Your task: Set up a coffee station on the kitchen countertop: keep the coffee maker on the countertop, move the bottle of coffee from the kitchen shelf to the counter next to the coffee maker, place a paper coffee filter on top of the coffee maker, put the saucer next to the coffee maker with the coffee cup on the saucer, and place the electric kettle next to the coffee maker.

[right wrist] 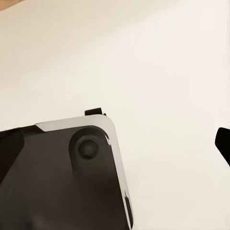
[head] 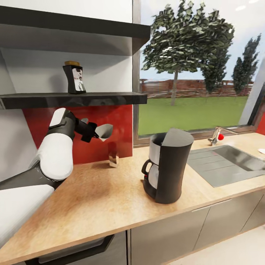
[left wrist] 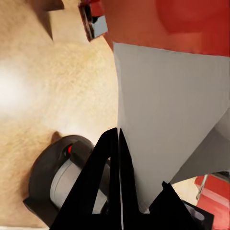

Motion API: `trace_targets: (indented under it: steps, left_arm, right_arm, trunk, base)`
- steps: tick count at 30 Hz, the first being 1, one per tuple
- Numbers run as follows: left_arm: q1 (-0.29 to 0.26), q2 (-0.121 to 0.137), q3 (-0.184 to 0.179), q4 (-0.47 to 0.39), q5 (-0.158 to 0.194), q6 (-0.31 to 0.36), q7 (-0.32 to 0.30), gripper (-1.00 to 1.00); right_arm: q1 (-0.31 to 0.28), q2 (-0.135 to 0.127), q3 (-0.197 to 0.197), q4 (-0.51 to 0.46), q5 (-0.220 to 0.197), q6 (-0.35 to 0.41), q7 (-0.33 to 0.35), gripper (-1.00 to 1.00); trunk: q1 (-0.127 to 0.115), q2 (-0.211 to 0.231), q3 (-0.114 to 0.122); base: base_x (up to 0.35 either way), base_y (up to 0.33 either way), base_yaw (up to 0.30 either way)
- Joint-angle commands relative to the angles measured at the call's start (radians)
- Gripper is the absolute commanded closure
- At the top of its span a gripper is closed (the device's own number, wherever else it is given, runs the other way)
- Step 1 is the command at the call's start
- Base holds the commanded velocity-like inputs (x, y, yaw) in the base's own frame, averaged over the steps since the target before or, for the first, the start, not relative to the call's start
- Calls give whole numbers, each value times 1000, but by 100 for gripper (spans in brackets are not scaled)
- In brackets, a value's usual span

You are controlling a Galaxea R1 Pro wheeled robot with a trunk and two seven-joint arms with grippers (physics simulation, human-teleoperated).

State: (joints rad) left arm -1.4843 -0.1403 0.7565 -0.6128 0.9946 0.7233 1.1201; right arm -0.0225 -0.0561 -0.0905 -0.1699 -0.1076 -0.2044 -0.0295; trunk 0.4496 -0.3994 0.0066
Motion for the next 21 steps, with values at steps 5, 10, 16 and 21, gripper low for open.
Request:
trace_targets:
  steps: [5,10,16,21]
  left_arm:
    - [-1,0,6,-4,24,7,4,100]
    - [-1,1,5,-4,36,7,4,100]
    - [0,1,5,-4,61,6,5,100]
    - [-1,1,4,-5,89,2,6,100]
  right_arm:
    - [-1,1,0,2,-9,-4,1,-100]
    - [-1,1,0,2,-9,-4,2,-100]
    - [-1,2,0,1,-10,-4,2,-100]
    - [-1,2,0,1,-10,-4,2,-100]
  trunk:
    - [0,-1,5]
    - [0,-1,11]
    - [0,-1,18]
    - [0,-1,25]
  base:
    - [0,0,-241]
    - [0,0,-239]
    - [0,0,-209]
    - [0,0,-188]
